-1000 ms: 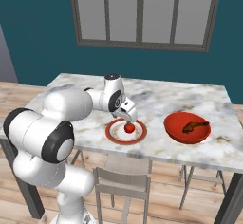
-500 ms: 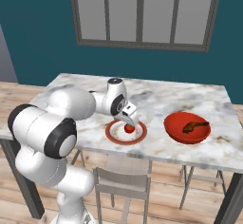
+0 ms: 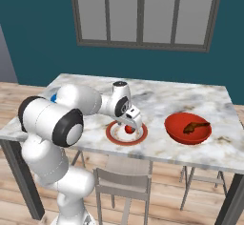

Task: Pick the chicken drumstick and tomato from their plates and place them in the bowl. Then put the bowl in the fridge.

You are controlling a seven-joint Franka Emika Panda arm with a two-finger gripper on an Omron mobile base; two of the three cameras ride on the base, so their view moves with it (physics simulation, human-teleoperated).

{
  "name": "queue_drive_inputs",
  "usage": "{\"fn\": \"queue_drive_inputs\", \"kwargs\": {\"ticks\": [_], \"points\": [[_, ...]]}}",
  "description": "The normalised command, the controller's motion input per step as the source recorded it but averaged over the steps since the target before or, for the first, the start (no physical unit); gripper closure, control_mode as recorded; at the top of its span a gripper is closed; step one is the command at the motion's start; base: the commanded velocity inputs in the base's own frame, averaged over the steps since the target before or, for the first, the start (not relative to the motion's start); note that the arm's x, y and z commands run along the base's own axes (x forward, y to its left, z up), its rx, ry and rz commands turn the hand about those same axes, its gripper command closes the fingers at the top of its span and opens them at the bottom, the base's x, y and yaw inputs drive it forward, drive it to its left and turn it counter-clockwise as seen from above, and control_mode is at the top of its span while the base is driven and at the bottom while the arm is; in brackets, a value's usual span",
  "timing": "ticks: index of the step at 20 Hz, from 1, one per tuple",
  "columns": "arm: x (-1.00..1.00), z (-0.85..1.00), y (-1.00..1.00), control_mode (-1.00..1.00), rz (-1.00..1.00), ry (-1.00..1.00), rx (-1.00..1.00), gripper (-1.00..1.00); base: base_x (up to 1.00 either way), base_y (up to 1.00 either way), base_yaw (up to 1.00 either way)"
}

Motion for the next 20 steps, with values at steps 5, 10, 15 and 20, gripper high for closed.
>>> {"fn": "queue_drive_inputs", "kwargs": {"ticks": [5, 10, 15, 20], "points": [[0.25, -0.16, -0.01, -1.00, 0.00, 0.03, 0.01, -1.00, 0.00, 0.00, 0.00], [0.22, -0.18, -0.02, -1.00, 0.00, 0.01, 0.00, -1.00, 0.00, 0.00, 0.00], [0.15, -0.22, -0.06, -1.00, 0.00, 0.01, 0.00, -1.00, 0.00, 0.00, 0.00], [0.00, -0.14, -0.04, -1.00, 0.00, 0.00, 0.00, -1.00, 0.00, 0.00, 0.00]]}}
